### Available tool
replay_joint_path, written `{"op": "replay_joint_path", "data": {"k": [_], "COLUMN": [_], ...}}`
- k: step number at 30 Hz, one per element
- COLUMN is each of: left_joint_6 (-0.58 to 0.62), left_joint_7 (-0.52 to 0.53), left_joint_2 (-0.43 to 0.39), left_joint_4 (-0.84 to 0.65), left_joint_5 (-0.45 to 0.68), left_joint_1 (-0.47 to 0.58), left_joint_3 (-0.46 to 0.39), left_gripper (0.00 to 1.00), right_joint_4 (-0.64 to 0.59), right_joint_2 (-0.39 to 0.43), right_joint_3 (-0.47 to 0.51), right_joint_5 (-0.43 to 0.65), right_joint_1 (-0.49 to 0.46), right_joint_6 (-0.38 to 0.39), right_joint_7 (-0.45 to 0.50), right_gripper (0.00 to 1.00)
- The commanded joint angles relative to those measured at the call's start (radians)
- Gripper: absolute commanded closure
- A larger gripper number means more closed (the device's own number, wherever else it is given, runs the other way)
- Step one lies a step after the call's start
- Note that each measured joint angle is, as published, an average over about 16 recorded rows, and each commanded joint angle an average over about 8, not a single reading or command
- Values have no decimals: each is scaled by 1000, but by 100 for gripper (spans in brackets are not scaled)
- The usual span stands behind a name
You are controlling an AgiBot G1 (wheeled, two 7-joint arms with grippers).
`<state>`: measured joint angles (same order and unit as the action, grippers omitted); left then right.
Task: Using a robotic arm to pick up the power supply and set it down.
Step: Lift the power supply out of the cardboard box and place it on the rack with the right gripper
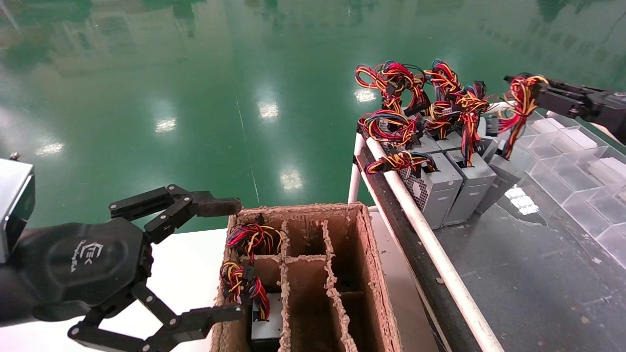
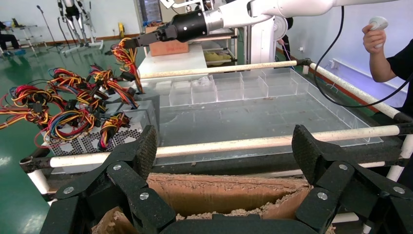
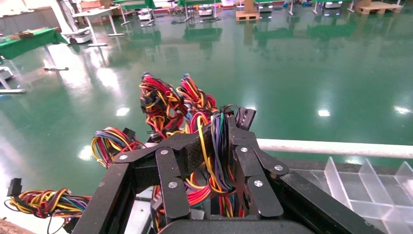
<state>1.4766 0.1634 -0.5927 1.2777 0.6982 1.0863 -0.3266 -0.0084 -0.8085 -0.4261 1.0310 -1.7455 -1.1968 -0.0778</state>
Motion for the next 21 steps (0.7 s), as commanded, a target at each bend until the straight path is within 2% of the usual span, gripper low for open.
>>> {"op": "replay_joint_path", "data": {"k": [1, 9, 10, 17, 18, 21], "left_joint_6": [0, 0, 0, 0, 0, 0], "left_joint_7": [0, 0, 0, 0, 0, 0], "left_joint_2": [0, 0, 0, 0, 0, 0], "left_joint_4": [0, 0, 0, 0, 0, 0], "left_joint_5": [0, 0, 0, 0, 0, 0], "left_joint_1": [0, 0, 0, 0, 0, 0], "left_joint_3": [0, 0, 0, 0, -1, -1], "left_gripper": [0, 0, 0, 0, 0, 0], "right_joint_4": [1, 4, 4, 7, 8, 8], "right_joint_2": [-7, -57, -61, -75, -75, -73], "right_joint_3": [0, -5, -6, -11, -11, -13], "right_joint_5": [0, 7, 8, 15, 16, 18], "right_joint_1": [2, -1, -2, -6, -7, -8], "right_joint_6": [1, 67, 75, 94, 93, 90], "right_joint_7": [1, -4, -5, -5, -4, -3], "right_gripper": [100, 99, 91, 5, 0, 0]}}
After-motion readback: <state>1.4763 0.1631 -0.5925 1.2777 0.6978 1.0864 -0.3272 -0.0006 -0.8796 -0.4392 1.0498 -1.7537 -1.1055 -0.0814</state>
